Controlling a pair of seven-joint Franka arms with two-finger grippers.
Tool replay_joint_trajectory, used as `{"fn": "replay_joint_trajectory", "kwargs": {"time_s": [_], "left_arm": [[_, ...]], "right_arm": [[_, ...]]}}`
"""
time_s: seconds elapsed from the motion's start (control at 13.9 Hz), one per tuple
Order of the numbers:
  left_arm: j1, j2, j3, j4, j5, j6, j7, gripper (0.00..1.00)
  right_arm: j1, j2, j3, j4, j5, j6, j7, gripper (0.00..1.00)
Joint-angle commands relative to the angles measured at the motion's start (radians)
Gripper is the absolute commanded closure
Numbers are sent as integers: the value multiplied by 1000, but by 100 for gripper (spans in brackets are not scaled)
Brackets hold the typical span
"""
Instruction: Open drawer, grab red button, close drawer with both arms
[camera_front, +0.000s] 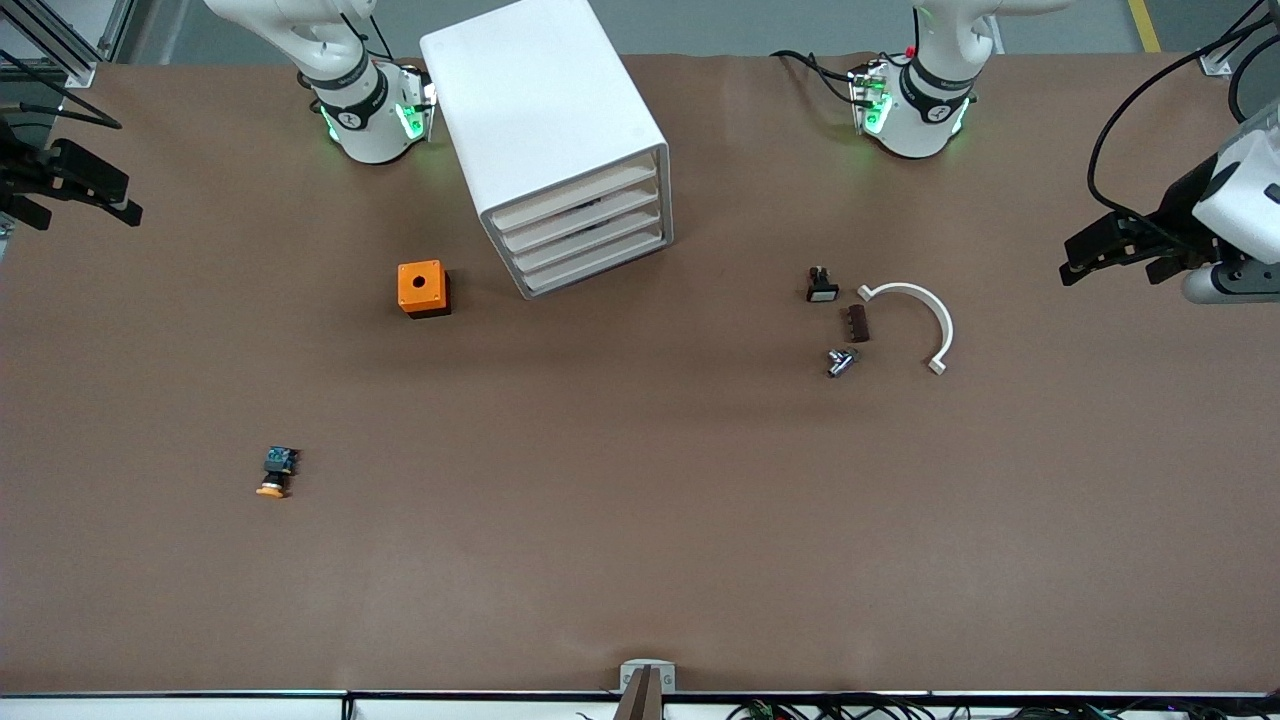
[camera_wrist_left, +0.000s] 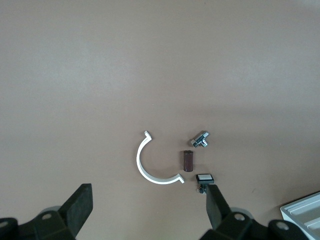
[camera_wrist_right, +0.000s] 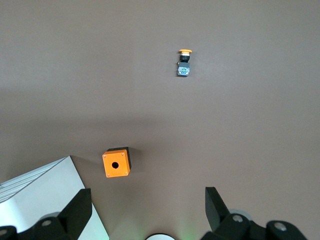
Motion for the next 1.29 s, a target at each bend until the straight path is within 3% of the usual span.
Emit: {"fn": "replay_joint_trajectory", "kwargs": {"time_s": [0.0, 0.43, 0.58, 1.22], "left_arm": [[1, 8, -5, 20, 23, -19, 9, 0], [6, 27, -5, 20, 22, -25, 9, 0], [15, 45, -4, 22, 14, -80, 9, 0], [-5, 252, 1, 20, 9, -111, 3, 0]], "right_arm": [[-8, -27, 6, -21, 3, -3, -7, 0], [-9, -27, 6, -21, 3, -3, -7, 0], [-9, -27, 6, -22, 3, -3, -7, 0], [-8, -27, 6, -22, 3, -2, -7, 0]]}}
